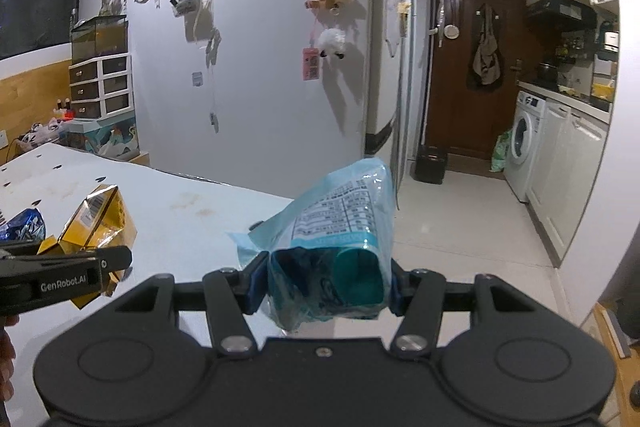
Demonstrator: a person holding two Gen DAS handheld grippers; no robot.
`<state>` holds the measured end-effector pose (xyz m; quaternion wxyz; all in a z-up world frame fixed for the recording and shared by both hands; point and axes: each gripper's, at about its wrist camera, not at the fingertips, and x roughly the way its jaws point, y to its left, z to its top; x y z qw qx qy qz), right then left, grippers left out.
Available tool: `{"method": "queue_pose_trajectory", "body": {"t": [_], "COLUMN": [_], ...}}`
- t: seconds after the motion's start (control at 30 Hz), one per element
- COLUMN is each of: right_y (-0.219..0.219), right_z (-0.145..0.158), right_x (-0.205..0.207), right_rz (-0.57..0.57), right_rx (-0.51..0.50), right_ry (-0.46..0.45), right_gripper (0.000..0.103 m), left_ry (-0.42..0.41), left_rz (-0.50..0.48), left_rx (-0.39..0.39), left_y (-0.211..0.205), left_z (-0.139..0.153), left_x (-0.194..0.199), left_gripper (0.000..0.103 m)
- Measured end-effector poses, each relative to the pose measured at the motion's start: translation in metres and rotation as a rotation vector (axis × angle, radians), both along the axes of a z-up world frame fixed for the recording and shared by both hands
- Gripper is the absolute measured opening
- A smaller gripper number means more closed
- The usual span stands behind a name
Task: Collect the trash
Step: 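Carry the held box and snack bag off the counter over the yellow bin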
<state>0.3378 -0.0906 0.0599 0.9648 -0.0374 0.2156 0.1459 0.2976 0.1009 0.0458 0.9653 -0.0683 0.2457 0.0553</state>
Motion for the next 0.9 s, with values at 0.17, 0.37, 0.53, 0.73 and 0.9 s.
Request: {"method": "queue_pose_trajectory", "body": {"t": [0.17,0.37,0.53,0.73,0.9], "right_y": [-0.03,-0.07,-0.101,-0.128,-0.149], "right_z": [0.0,-0.001,-0.006,-0.023,-0.048], "right_x": [-0.029,-0.062,-0.087,-0.107,-0.117], "right_rz": [-0.036,-0.081,-0.121,-0.157,-0.188], "right_rx": [-0.007,0.003,0.003,0.0,0.0], "right_ry": [-0.006,-0.007,0.002,0.023,0.059], "right_gripper": [0.057,0.057,0.057,0.057,0.058], "left_ry": [0.006,0.018,0.03,0.066,0.118], "left_rz": [-0.046,-0.099,-0.15,-0.208,-0.256], "left_rx": [0.009,0.0,0.001,0.008,0.03], "left_y": [-0.034,-0.075,-0.11,-0.142,-0.166], "left_z": [0.003,0.001,-0.005,-0.02,-0.044], "left_x": [-0.018,-0.037,-0.052,-0.063,-0.066], "left_gripper": [0.036,0.036,0.036,0.036,0.036]}}
